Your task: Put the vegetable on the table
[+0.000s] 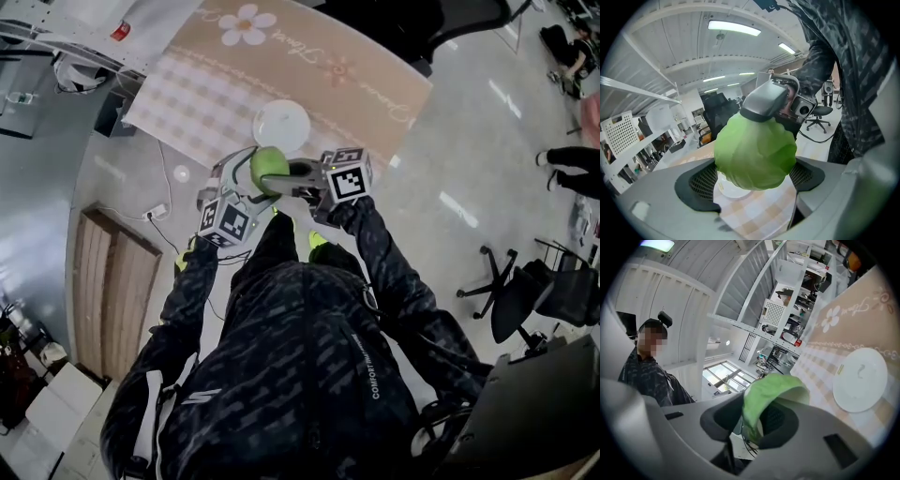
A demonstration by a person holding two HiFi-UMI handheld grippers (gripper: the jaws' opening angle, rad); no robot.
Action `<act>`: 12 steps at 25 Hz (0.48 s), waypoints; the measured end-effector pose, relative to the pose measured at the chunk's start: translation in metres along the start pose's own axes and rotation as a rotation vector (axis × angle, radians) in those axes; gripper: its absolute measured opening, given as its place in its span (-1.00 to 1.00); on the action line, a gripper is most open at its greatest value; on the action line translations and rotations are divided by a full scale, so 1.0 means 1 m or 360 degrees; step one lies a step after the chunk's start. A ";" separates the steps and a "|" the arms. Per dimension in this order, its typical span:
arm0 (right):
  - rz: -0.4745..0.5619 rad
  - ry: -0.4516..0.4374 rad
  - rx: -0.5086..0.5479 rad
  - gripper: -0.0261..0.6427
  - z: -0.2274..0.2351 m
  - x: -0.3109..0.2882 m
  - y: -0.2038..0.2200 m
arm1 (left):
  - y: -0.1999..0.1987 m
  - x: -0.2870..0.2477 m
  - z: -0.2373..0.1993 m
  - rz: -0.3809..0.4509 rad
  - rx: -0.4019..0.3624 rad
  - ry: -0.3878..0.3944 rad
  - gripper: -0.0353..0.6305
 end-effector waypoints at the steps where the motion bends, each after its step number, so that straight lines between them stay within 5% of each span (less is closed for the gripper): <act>1: 0.0002 0.0018 -0.0008 -0.64 0.005 -0.001 -0.002 | 0.003 -0.004 -0.004 0.0001 -0.0002 0.0009 0.51; 12: 0.0046 0.0109 -0.0093 -0.62 0.050 -0.009 -0.023 | 0.028 -0.028 -0.038 -0.0067 -0.0039 0.0123 0.50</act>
Point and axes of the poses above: the fingertips, and each gripper's own axes: x backward along the fingers, z to its right, y out of its underside, the point moved 2 cm from there along x, backward along the fingers, and after that the axes turned 3 degrees about -z, right-handed, at the moved point
